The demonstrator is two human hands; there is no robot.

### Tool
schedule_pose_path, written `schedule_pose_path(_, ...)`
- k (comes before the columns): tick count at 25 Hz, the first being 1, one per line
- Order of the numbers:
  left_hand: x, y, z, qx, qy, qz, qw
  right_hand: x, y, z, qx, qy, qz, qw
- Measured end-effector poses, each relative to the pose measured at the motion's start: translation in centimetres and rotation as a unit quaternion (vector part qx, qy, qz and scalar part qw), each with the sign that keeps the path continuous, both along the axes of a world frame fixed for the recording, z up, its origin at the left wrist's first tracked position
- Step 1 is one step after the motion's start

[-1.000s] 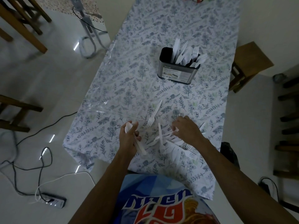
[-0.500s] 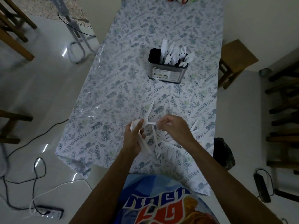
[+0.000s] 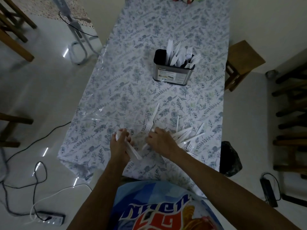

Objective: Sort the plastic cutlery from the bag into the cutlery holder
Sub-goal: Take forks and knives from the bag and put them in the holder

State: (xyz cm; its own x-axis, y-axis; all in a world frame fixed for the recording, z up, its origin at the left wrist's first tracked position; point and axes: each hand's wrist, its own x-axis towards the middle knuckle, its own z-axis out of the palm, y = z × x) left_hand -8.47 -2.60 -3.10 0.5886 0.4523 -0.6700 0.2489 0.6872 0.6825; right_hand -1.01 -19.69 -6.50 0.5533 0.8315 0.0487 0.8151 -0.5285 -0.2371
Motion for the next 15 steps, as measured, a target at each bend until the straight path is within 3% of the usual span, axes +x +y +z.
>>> schedule_pose_path(2,0.5,0.2,0.4,0.026,-0.008,-0.012,1.000,0.7,0.9,1.9,0.113,0.093,-0.065,0.987)
schedule_pose_path(3,0.9,0.3,0.7,0.034,-0.013,-0.024,0.999,1.0,1.3,3.7,0.172,0.186,-0.131,0.958)
schedule_pose_path(5,1.8,0.0,1.6,0.045,-0.031,-0.056,0.997,2.0,1.3,7.3,0.275,0.338,-0.257,0.862)
schedule_pose_path(7,3.2,-0.8,2.9,0.053,-0.051,-0.086,0.994,3.0,0.5,10.0,0.342,0.413,-0.325,0.779)
schedule_pose_path(8,3.9,-1.3,3.7,0.056,-0.062,-0.106,0.991,3.2,0.1,11.0,0.357,0.430,-0.340,0.757)
schedule_pose_path(10,5.0,-2.6,4.6,0.078,-0.071,-0.160,0.981,2.6,-0.4,11.3,0.336,0.422,-0.352,0.765)
schedule_pose_path(13,5.4,-4.5,4.7,0.119,-0.070,-0.224,0.965,0.1,-0.4,10.1,0.283,0.333,-0.359,0.824)
schedule_pose_path(15,4.7,-5.4,4.3,0.111,-0.066,-0.230,0.965,-1.1,-0.4,9.0,0.282,0.302,-0.378,0.828)
